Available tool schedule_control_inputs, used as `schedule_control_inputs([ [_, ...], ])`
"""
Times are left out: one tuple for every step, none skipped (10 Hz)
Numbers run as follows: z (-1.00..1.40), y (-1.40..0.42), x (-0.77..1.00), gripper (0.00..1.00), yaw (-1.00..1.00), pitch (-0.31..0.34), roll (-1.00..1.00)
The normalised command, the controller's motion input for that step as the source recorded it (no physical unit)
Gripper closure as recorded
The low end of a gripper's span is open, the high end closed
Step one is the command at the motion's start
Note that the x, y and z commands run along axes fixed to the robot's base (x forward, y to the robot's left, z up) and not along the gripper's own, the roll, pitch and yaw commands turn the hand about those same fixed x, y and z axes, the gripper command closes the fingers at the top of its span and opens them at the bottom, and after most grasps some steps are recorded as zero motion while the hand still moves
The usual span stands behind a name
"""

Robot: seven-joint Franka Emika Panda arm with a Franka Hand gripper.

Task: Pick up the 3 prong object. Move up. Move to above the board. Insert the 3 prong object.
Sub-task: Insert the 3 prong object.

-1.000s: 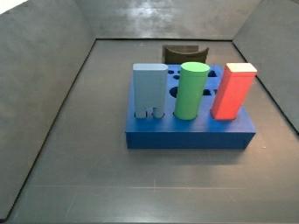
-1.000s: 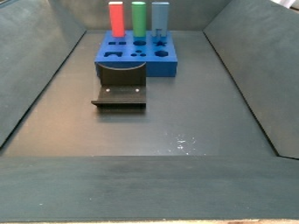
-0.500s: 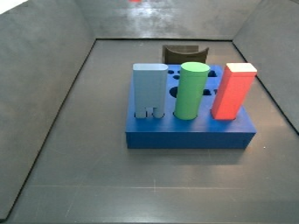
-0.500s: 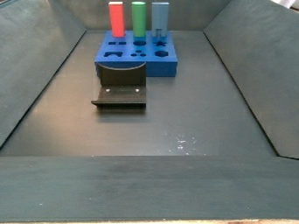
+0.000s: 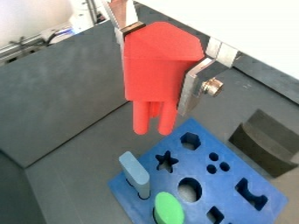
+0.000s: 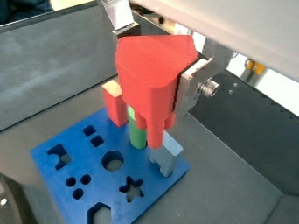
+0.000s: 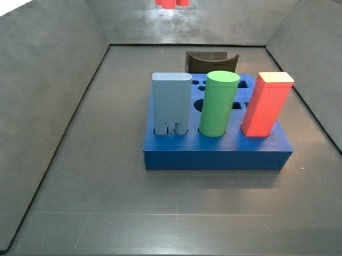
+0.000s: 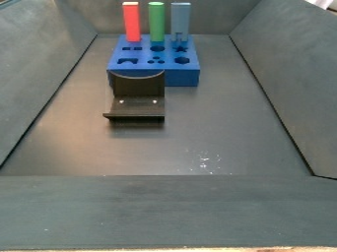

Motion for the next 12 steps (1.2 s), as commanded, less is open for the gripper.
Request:
schedule_control_inputs([
  [-0.07,0.01,0.00,1.00,0.53,-0.030,0.00],
  [-0.08,0.01,0.03,1.00,0.56,-0.016,0.08],
  [-0.12,0.05,0.00,1.00,0.57,-0.033,0.10],
  [-0.11,0.00,0.01,1.00,0.53,-0.021,0.13],
  [-0.12,0.00,0.00,1.00,0.49,-0.016,0.16],
  [-0.08,0.00,0.02,1.00,0.47,-0.011,0.12],
  [0.00,0.00,0.00,1.00,0.42,0.000,0.09],
  [-0.04,-0.02,0.01,1.00,0.21,0.000,0.02],
  [-0.15,0.00,0.13,1.00,0.46,0.000,0.34],
  [-0.11,0.00,0.20,1.00,0.37,0.000,0.34],
  [-0.18,0.00,0.15,1.00,0.35,0.000,0.33],
  [-0.19,0.00,0.15,1.00,0.35,0.000,0.31],
])
